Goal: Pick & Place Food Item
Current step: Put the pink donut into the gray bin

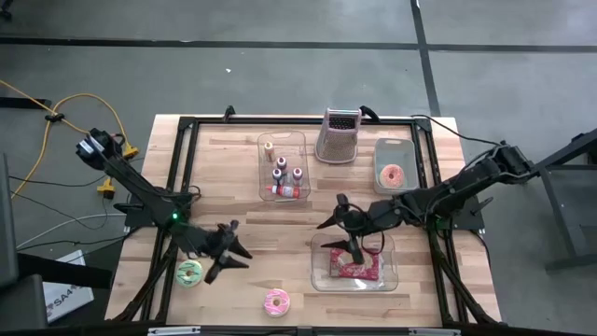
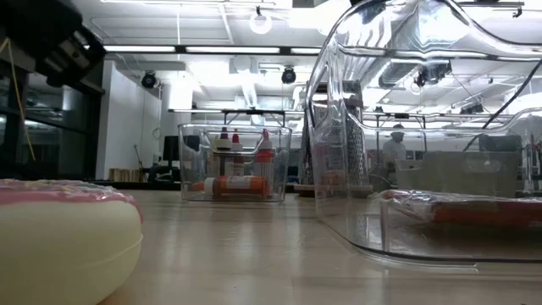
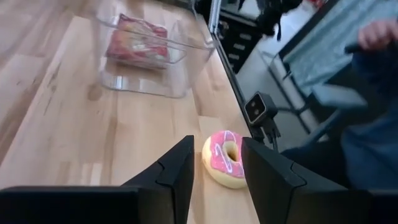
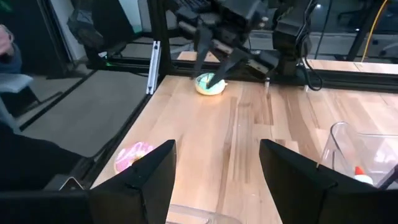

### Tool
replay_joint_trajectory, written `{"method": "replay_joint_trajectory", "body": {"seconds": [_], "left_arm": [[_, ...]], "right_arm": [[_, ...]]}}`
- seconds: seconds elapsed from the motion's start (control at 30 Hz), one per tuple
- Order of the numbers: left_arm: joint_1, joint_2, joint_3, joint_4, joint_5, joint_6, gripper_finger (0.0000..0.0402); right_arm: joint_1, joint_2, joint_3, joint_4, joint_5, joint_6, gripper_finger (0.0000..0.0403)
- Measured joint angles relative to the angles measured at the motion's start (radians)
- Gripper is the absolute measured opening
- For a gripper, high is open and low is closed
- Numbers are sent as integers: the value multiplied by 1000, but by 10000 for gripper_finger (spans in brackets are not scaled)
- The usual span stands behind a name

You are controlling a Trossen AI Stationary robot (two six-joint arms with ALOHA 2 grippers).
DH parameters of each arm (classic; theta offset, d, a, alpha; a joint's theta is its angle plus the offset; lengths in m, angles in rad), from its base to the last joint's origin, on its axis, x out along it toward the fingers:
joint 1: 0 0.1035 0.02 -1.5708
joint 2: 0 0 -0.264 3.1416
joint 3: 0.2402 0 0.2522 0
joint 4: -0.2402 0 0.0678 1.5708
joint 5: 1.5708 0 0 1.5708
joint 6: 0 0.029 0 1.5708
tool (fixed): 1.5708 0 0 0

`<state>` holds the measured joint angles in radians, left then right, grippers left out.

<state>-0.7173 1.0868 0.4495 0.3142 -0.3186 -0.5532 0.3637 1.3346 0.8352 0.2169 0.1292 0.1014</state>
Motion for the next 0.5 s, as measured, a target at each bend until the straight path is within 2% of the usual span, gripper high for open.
{"method": "replay_joint_trajectory", "body": {"seconds": [0.27,0.5], "left_arm": [[-48,227,182,-4,16,189,129],[-66,298,273,-60,-15,234,129]], "right_arm": [[-1,0,0,-3,0,6,219],[-1,0,0,-3,0,6,219]]}}
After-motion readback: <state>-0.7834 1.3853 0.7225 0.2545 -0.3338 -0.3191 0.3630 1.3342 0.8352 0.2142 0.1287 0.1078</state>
